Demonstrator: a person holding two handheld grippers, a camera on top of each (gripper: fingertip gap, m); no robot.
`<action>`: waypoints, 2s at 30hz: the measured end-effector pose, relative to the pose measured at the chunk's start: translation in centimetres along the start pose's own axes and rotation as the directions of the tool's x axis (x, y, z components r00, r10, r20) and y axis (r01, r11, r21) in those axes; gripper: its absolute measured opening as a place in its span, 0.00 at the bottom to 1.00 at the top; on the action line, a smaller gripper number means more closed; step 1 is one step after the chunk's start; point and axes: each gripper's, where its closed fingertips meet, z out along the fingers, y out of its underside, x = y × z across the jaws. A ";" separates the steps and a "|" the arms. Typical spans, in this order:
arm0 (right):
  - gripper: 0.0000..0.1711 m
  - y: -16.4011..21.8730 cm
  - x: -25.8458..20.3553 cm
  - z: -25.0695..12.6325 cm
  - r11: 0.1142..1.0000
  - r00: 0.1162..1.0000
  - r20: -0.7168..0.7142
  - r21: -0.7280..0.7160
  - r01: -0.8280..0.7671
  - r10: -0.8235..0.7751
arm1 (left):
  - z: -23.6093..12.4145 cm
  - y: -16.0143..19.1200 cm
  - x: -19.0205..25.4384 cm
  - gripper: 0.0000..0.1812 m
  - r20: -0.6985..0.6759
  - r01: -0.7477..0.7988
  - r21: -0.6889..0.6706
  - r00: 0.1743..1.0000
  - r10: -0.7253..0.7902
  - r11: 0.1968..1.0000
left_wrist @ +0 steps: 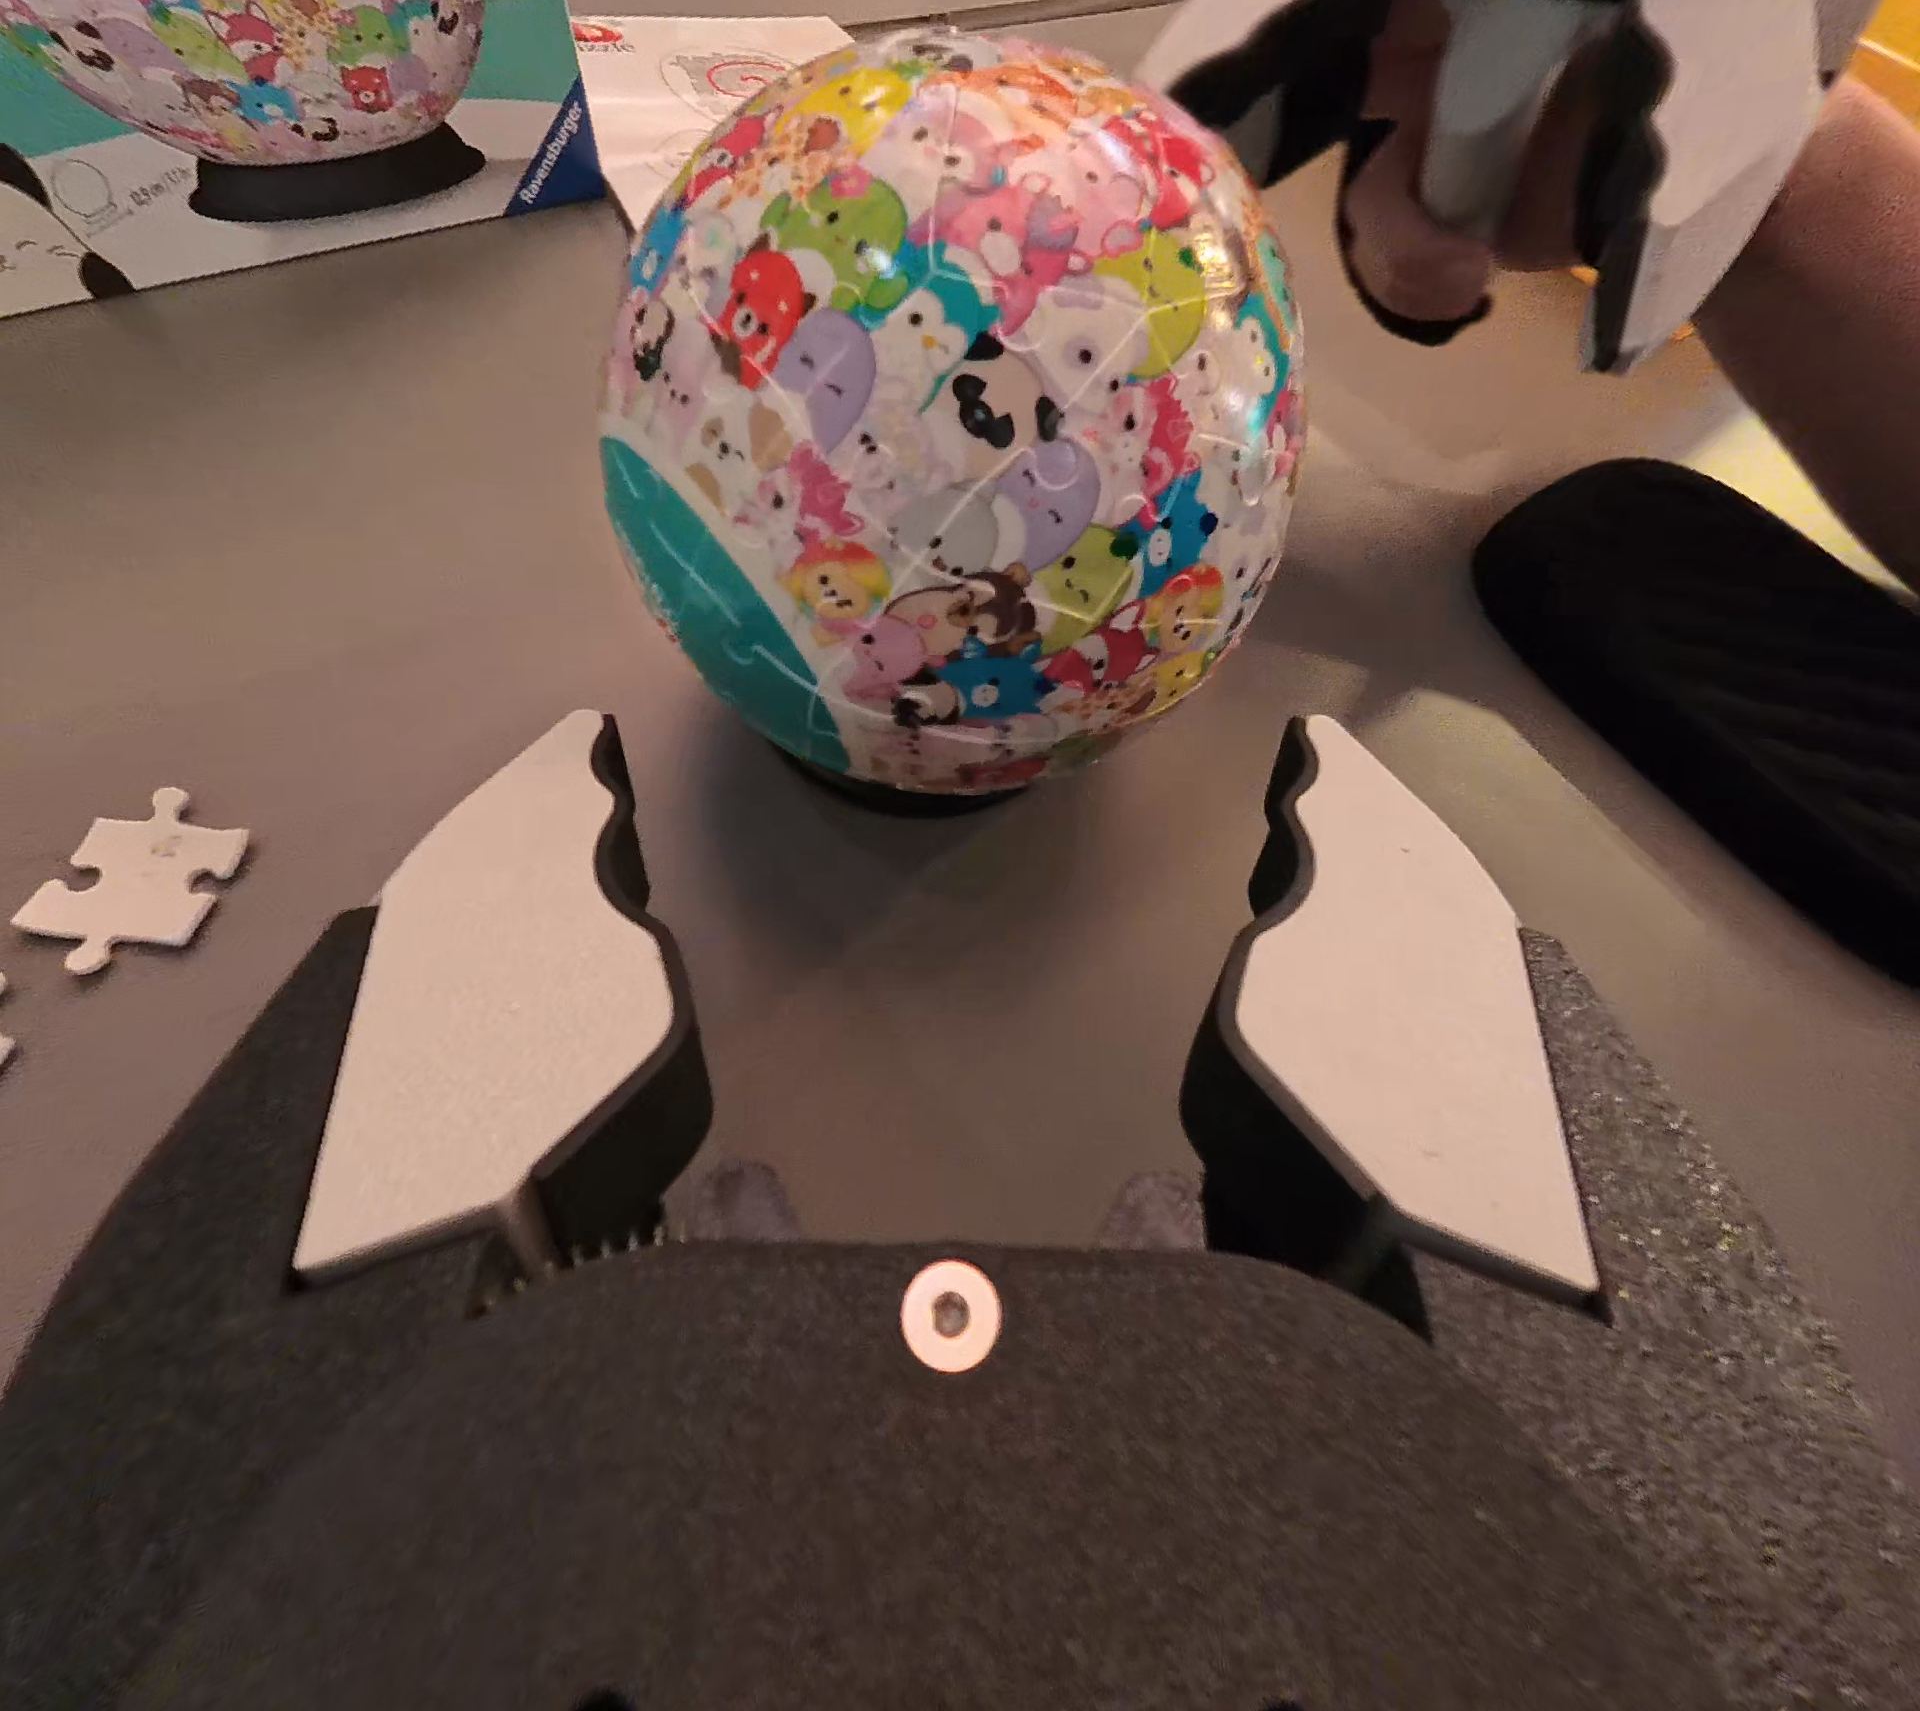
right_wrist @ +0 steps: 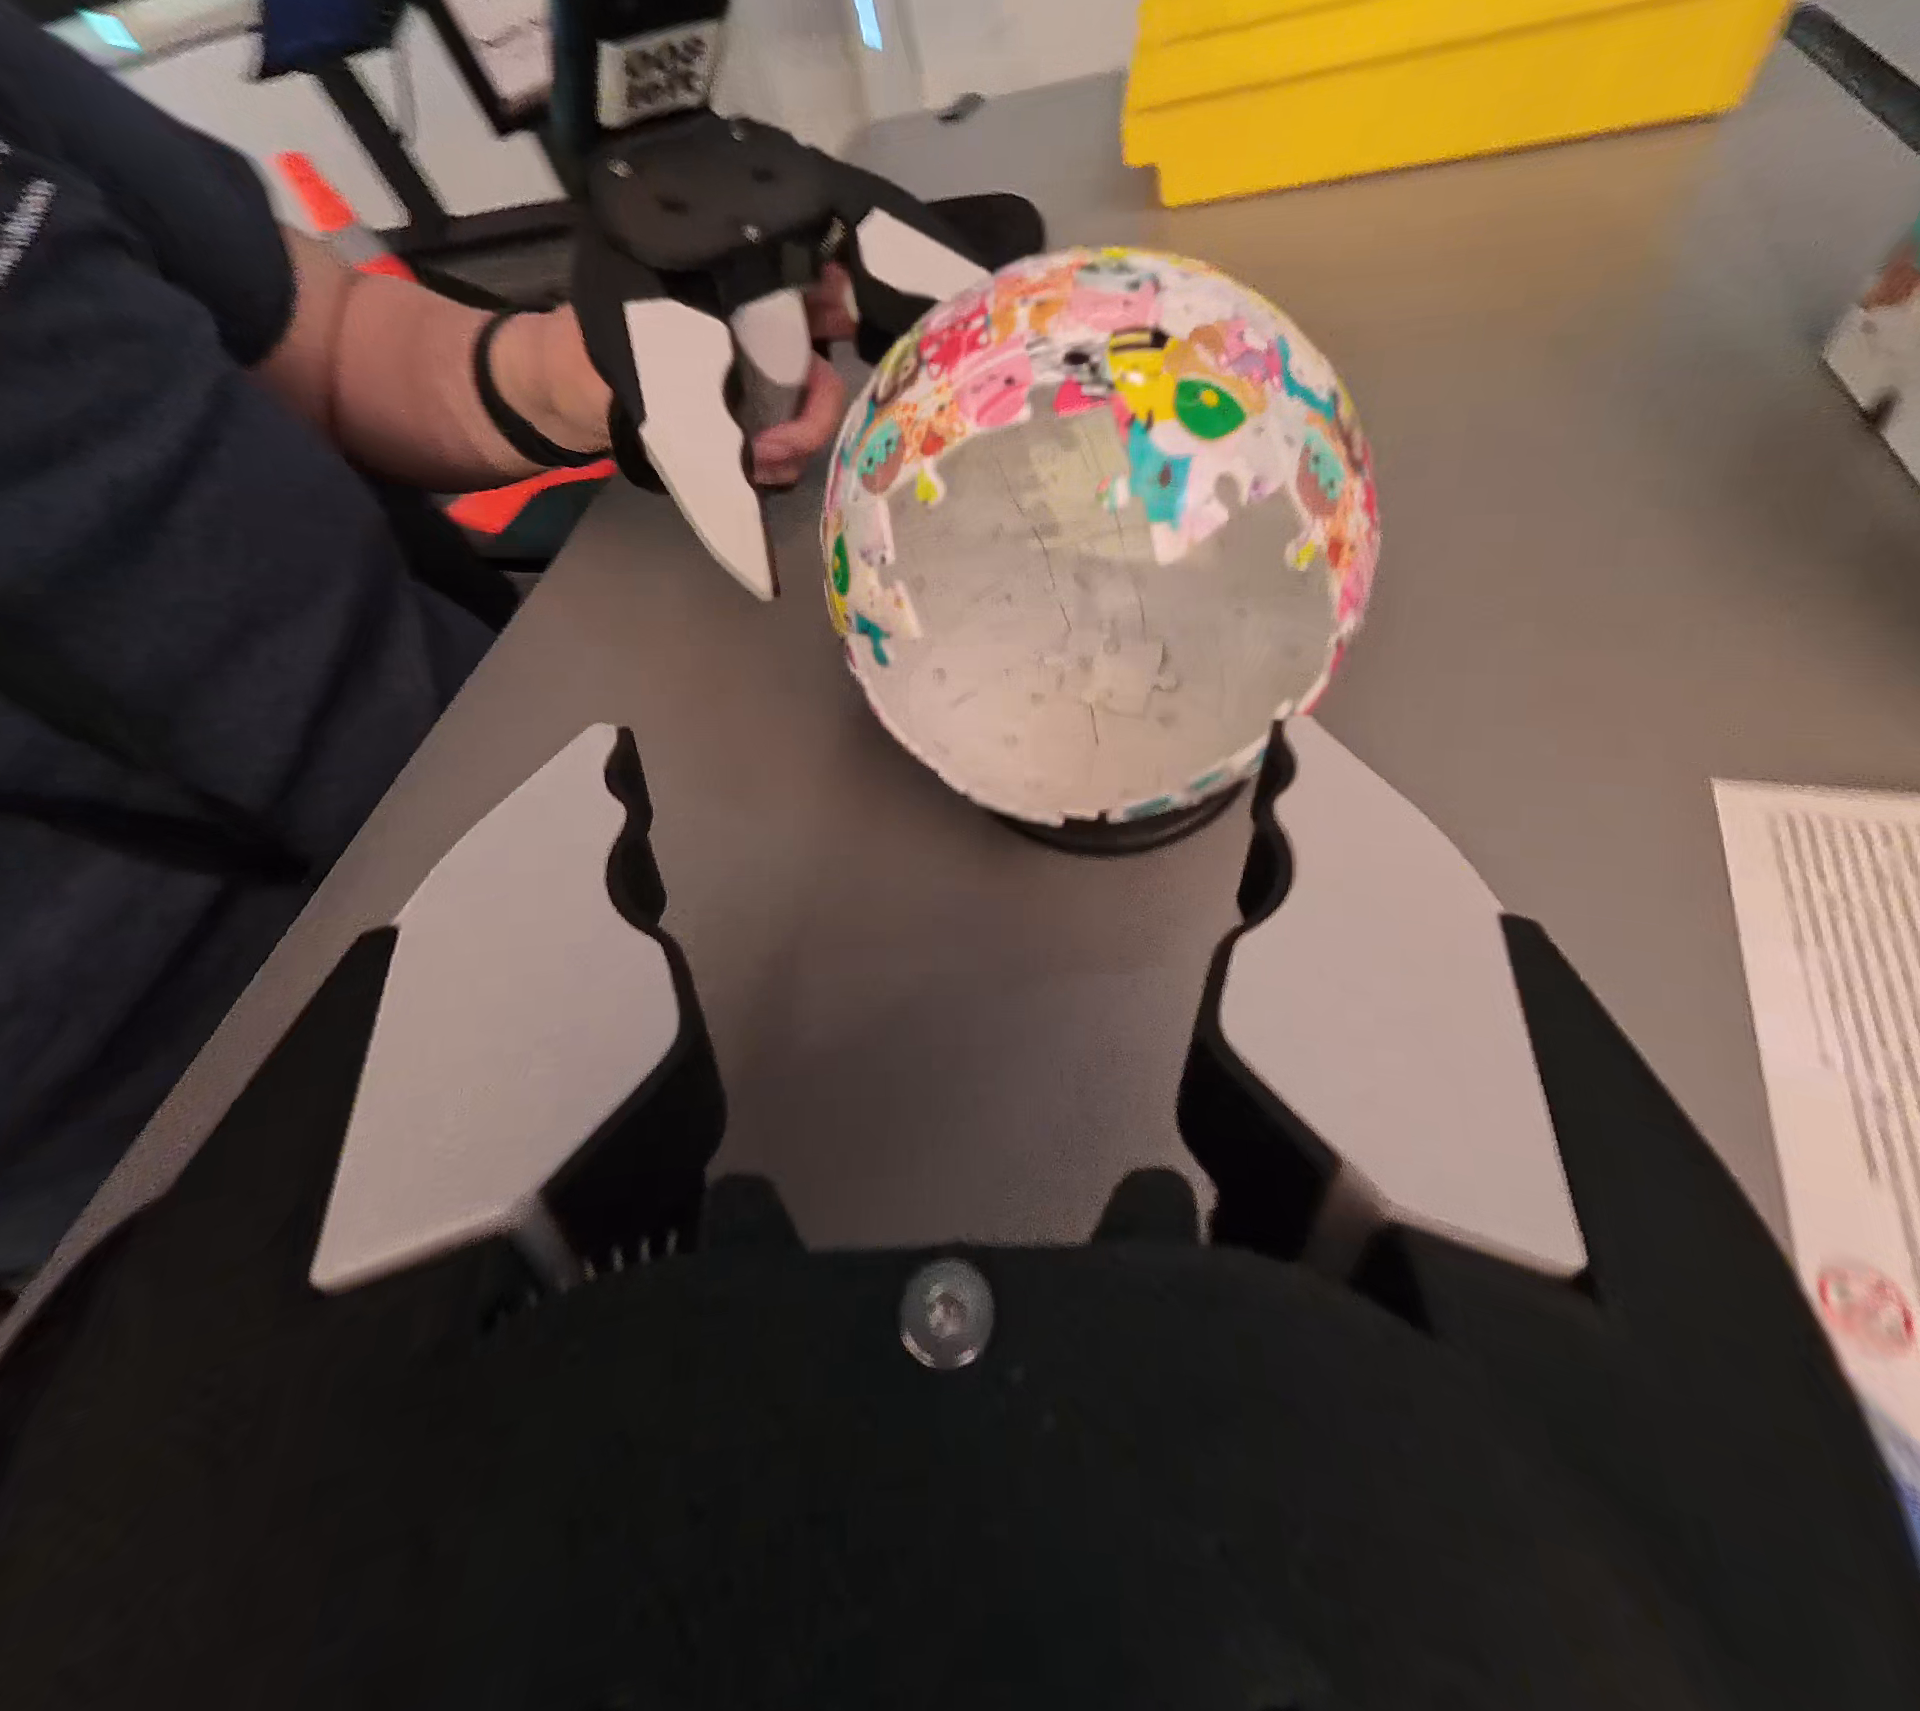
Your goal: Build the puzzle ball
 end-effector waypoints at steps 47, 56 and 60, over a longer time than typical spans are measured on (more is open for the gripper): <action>0.67 -0.5 3.6 2.4 1.000 0.978 0.208 0.019 0.003 -0.007 | -1.9 -0.1 0.6 0.56 -0.184 0.075 0.019 0.980 -0.070 0.997; 0.67 0.0 3.4 3.5 1.000 0.966 0.260 -0.028 0.004 0.004 | -3.2 -0.1 3.1 0.56 -0.139 0.192 0.042 0.973 -0.185 0.980; 0.67 0.1 3.3 3.5 1.000 0.965 0.260 -0.024 -0.016 0.022 | -2.8 -0.1 4.6 0.56 -0.176 0.192 0.025 0.967 -0.185 0.981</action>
